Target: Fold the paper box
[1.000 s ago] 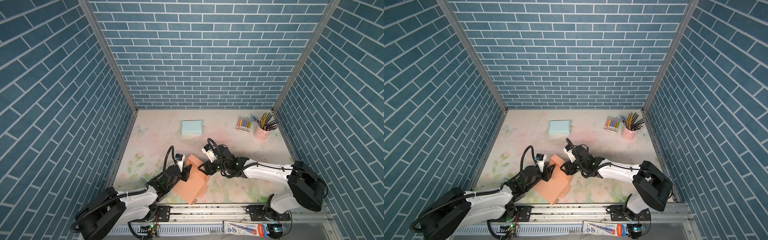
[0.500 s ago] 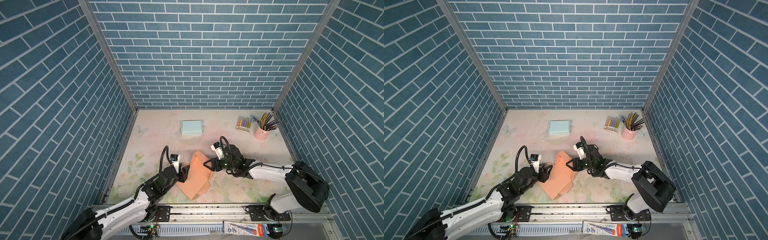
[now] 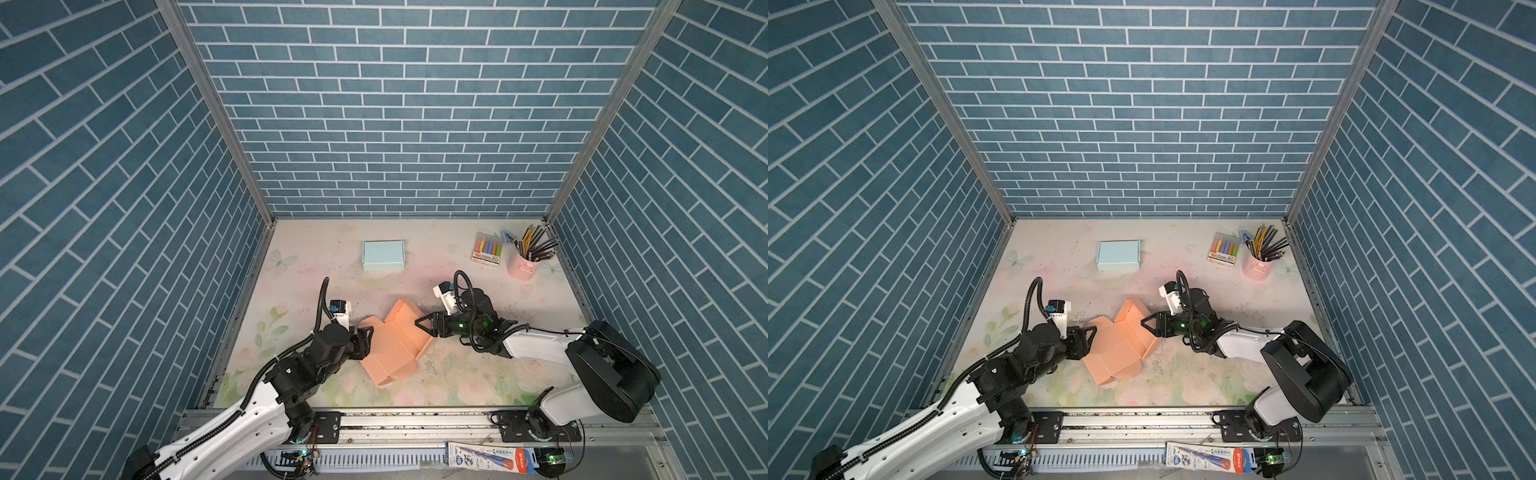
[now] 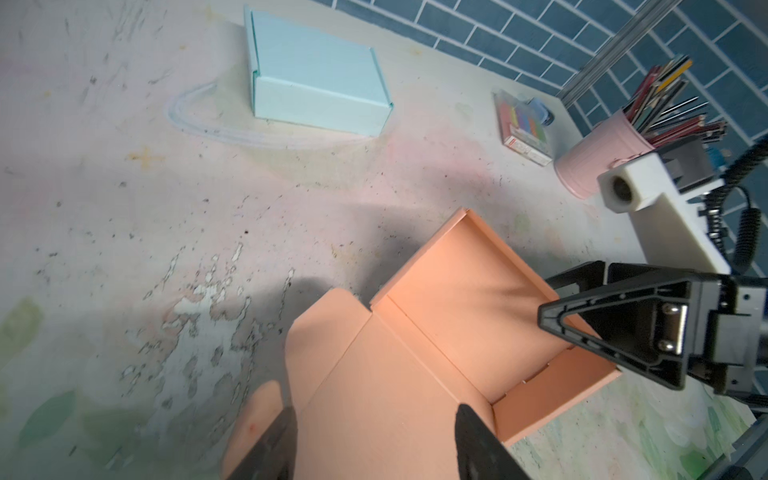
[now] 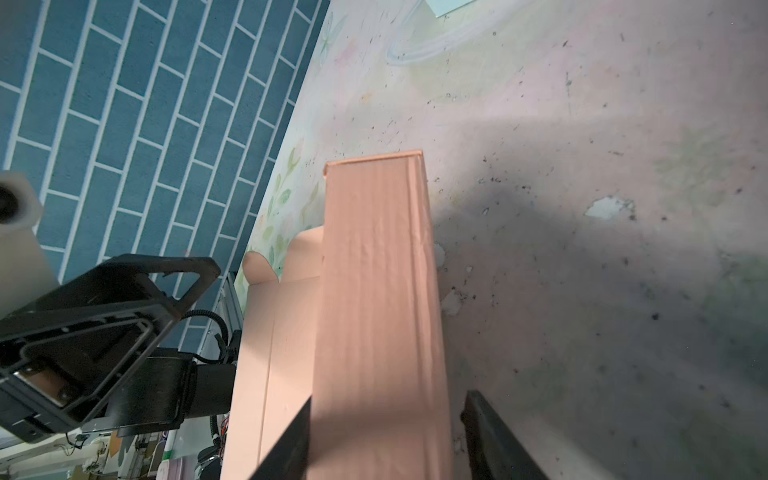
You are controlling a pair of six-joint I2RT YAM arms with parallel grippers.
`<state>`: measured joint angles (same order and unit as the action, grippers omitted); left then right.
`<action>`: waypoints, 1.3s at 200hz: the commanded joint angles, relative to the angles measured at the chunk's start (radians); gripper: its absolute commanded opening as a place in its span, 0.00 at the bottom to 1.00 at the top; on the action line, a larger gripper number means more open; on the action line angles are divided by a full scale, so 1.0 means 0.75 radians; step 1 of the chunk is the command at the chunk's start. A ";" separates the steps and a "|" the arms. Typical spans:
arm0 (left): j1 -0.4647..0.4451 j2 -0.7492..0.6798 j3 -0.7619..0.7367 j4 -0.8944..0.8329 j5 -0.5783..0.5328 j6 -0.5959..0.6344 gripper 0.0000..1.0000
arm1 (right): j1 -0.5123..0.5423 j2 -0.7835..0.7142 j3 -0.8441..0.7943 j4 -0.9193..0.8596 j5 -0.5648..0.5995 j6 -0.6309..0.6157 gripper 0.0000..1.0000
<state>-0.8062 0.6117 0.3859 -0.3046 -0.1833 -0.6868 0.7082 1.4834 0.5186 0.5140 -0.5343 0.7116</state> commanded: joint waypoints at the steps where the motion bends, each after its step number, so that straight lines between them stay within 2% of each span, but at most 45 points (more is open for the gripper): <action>1: -0.001 -0.047 0.061 -0.178 -0.037 -0.111 0.62 | -0.022 0.012 -0.030 0.061 -0.042 0.031 0.54; 39: -0.001 -0.130 0.120 -0.296 -0.046 -0.221 0.63 | -0.058 0.018 -0.067 0.106 -0.062 0.027 0.54; 66: 0.000 -0.169 0.087 -0.308 0.000 -0.289 0.63 | -0.071 0.028 -0.080 0.134 -0.077 0.023 0.53; 140: 0.003 -0.184 -0.201 0.130 0.223 -0.514 0.63 | -0.096 0.019 -0.128 0.177 -0.101 0.016 0.53; 177: 0.005 -0.203 -0.306 0.287 0.250 -0.586 0.52 | -0.096 0.008 -0.137 0.177 -0.113 0.013 0.53; 228: 0.003 -0.190 -0.302 0.289 0.244 -0.584 0.36 | -0.097 -0.037 -0.143 0.118 -0.084 -0.013 0.55; 260: 0.004 -0.190 -0.303 0.290 0.238 -0.589 0.29 | -0.097 -0.066 -0.145 0.066 -0.055 -0.038 0.56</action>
<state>-0.8036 0.4713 0.1612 -0.1059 0.0048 -1.1175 0.6399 1.4666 0.4252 0.5999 -0.5934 0.7067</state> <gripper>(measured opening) 0.310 0.561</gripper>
